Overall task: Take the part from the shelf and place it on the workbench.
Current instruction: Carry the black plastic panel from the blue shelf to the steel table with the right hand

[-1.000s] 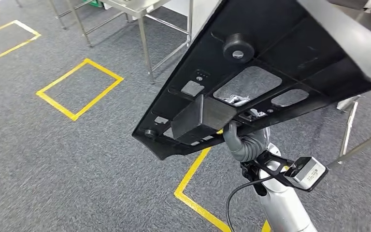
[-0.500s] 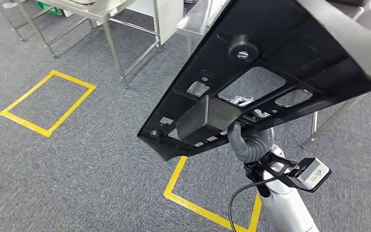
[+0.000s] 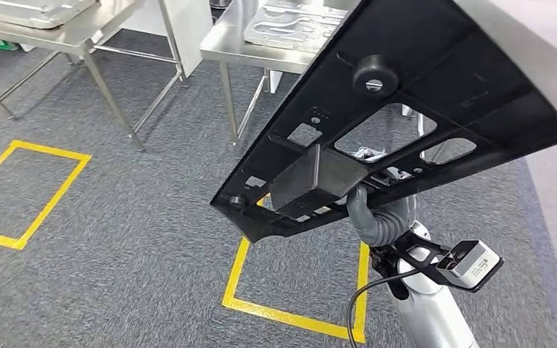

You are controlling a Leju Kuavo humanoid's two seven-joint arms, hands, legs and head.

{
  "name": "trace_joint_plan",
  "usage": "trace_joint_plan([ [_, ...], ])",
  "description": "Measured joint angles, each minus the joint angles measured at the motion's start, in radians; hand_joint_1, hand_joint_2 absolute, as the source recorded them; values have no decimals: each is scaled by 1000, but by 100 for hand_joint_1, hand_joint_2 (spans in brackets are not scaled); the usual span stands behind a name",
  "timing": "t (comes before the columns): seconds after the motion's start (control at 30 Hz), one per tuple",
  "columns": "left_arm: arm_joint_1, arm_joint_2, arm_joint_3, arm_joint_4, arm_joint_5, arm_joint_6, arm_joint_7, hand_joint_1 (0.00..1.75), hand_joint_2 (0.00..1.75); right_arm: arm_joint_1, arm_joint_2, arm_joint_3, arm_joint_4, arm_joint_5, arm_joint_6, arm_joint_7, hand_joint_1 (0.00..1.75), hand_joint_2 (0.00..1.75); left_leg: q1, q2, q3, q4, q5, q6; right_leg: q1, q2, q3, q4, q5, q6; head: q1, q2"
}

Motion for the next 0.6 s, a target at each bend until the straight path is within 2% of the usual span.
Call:
trace_joint_plan([
  [0.03,-1,0,0,0,-1,-1,0,0,175,1,0,-1,0,0,0,0,175,175,-2,-2,5,-10,-3,5,-2,11,-3,-1,2,8,0,0],
  [0.07,-3,0,0,0,-2,-2,0,0,175,3,0,-3,-1,0,1,0,175,175,-2,8,7,-14,-1,8,-4,22,-5,-3,4,16,0,0],
  [0.1,-5,-2,0,0,-2,-4,0,0,175,4,-1,-5,-4,0,1,0,175,175,-1,19,10,-21,3,14,-4,20,-6,-2,4,22,0,0],
  [0.13,-7,-3,0,0,-3,-6,-1,0,175,5,-1,-7,-6,1,1,0,175,175,1,31,14,-29,7,20,-2,2,-12,8,-5,27,0,0],
  [0.17,-8,-5,0,0,-3,-7,-2,0,175,4,-1,-9,-9,1,2,0,175,175,3,43,17,-36,12,25,0,-26,-26,37,-25,31,0,0],
  [0.23,-6,-5,0,0,-4,-10,-4,0,175,3,-1,-11,-11,3,2,0,175,175,2,68,20,-41,13,31,-2,-86,-84,154,-87,40,1,0],
  [0.27,-4,-5,0,0,-4,-12,-5,0,175,4,-1,-11,-11,3,2,0,175,175,1,82,20,-41,12,31,-5,-98,-117,219,-113,44,0,0],
  [0.3,-3,-5,0,0,-4,-14,-6,0,175,6,-2,-11,-11,3,1,0,175,175,0,95,20,-40,10,31,-8,-104,-139,261,-123,48,0,0],
  [0.33,-3,-5,0,0,-4,-15,-6,0,175,6,-2,-11,-11,3,1,0,175,175,0,108,20,-39,7,30,-10,-108,-142,268,-115,50,0,0],
  [0.37,-4,-5,0,0,-4,-17,-7,0,175,6,-3,-11,-11,3,1,0,175,175,0,120,22,-37,4,28,-11,-114,-124,232,-89,51,0,0],
  [0.4,-5,-5,0,0,-4,-18,-8,0,175,5,-3,-11,-11,3,1,0,175,175,0,131,24,-34,0,25,-11,-127,-88,166,-55,50,0,0],
  [0.47,-6,-6,0,0,-4,-19,-8,0,175,3,-3,-11,-11,3,1,0,175,175,-5,150,29,-27,-10,16,-4,-164,-21,39,-10,40,0,0],
  [0.5,-7,-6,0,0,-4,-20,-8,0,175,2,-3,-11,-11,4,1,0,175,175,-7,157,31,-24,-15,11,-1,-174,-5,8,-3,33,0,0],
  [0.53,-8,-6,0,0,-4,-20,-8,0,175,1,-4,-11,-11,4,1,0,175,175,-10,165,33,-23,-18,5,3,-174,-2,-1,-4,25,0,0],
  [0.6,-11,-6,0,0,-3,-22,-6,0,175,0,-4,-11,-11,5,0,0,175,175,-8,174,36,-23,-24,-7,1,-155,-3,-2,-2,14,0,0],
])
